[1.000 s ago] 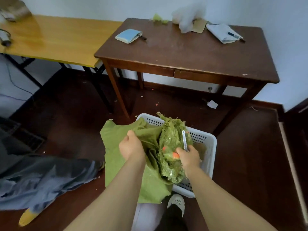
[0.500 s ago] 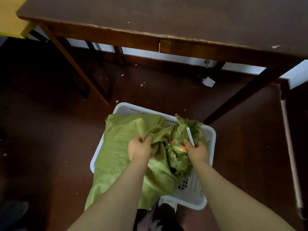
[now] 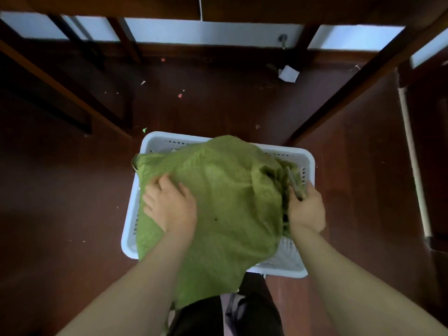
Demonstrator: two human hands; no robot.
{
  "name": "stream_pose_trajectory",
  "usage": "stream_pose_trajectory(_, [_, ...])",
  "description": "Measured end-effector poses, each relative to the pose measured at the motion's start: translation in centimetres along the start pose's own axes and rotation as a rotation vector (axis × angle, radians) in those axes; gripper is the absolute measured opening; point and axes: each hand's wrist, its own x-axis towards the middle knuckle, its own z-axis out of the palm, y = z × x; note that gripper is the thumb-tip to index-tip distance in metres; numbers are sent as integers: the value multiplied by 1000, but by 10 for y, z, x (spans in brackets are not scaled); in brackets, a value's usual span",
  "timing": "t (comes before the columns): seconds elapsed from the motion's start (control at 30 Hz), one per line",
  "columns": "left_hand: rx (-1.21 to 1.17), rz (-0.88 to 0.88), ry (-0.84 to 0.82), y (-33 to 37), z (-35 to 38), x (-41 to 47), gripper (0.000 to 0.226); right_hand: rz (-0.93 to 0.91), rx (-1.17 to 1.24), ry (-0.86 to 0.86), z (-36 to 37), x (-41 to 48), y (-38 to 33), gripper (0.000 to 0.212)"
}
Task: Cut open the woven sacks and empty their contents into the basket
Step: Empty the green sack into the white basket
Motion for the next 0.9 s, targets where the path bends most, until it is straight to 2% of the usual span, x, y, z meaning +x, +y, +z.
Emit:
stream_pose_trajectory(0.1, [-48,-256,-74,-13,-11,20,73,-85,62,-61,9,-19,-23,49])
stream_pose_trajectory(0.17, [-76,-440,-190,-22,-14,31,87,-62,149,-165,19,-29,-43,63])
stream_pose_trajectory(0.27, [-195,-634,-253,-36,-12,47,90,-68,60,-334,40,-39,-58,82])
stream_pose_trajectory(0.33, [-310,-704,-248,-45,-11,55,82,-84,-50,-366,53,-40,-57,75])
stream_pose_trajectory(0.43, [-397,-647,-265,-52,-12,58,58,-50,-86,-310,69,-45,-52,28])
stream_pose_trajectory(0.47, [-397,-604,-262,-52,-13,58,51,-28,-82,-285,72,-49,-52,20])
stream_pose_trajectory(0.53, [-396,-556,-254,-52,-20,55,43,-5,-90,-252,72,-60,-53,21])
stream_pose_trajectory(0.67, [-400,-529,-204,-58,-46,47,42,3,-95,-231,55,-71,-54,24])
stream_pose_trajectory(0.83, [-488,-465,-197,-60,-85,24,50,-5,8,-357,22,-91,-58,45])
stream_pose_trajectory(0.9, [-544,-400,-220,-46,-102,9,50,51,94,-434,14,-107,-64,45])
